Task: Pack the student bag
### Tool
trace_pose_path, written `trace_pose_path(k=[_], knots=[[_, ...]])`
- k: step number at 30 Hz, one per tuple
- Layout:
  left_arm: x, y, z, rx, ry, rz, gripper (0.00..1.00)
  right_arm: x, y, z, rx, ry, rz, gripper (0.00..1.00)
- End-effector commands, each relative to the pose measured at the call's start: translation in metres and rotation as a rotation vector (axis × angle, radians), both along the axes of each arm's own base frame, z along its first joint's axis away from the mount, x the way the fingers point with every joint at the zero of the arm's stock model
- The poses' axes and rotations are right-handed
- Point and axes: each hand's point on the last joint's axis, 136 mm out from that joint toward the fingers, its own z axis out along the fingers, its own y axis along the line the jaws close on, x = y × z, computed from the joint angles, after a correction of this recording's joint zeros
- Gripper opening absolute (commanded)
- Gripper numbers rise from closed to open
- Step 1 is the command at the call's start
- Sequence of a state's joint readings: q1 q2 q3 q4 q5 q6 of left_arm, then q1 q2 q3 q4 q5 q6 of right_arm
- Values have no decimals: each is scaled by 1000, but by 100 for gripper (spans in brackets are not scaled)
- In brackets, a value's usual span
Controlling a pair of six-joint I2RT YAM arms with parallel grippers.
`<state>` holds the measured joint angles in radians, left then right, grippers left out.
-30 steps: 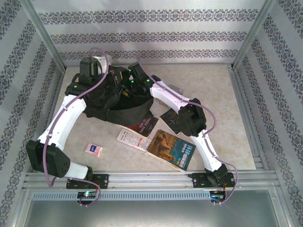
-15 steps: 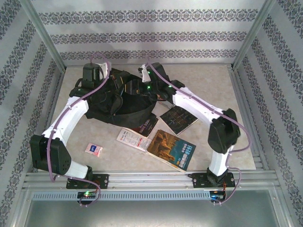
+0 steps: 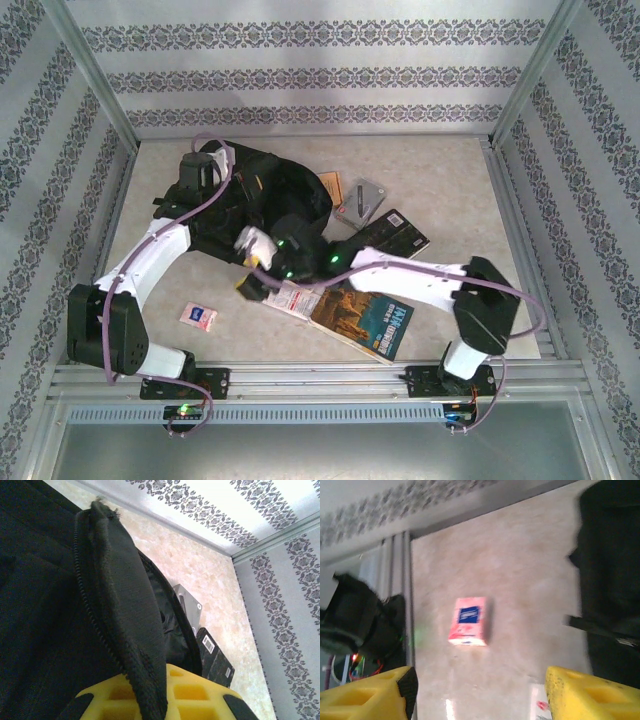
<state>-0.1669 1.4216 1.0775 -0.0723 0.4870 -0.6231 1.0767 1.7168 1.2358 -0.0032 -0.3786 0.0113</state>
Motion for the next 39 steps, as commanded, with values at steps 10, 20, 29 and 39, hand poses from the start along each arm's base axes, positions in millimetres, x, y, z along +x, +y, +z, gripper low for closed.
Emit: trace_pose_path(k=[10, 20, 29, 39], knots=[[6, 29, 28, -151, -70, 110, 0, -9, 75, -98, -55, -204, 131, 92], [15, 45, 20, -241, -38, 154, 0, -23, 90, -140, -126, -201, 207, 96], [15, 45, 19, -234, -36, 150, 0, -34, 101, -165, -187, -208, 231, 98], [17, 48, 17, -231, -31, 155, 0, -18, 117, -171, -216, -234, 150, 92]])
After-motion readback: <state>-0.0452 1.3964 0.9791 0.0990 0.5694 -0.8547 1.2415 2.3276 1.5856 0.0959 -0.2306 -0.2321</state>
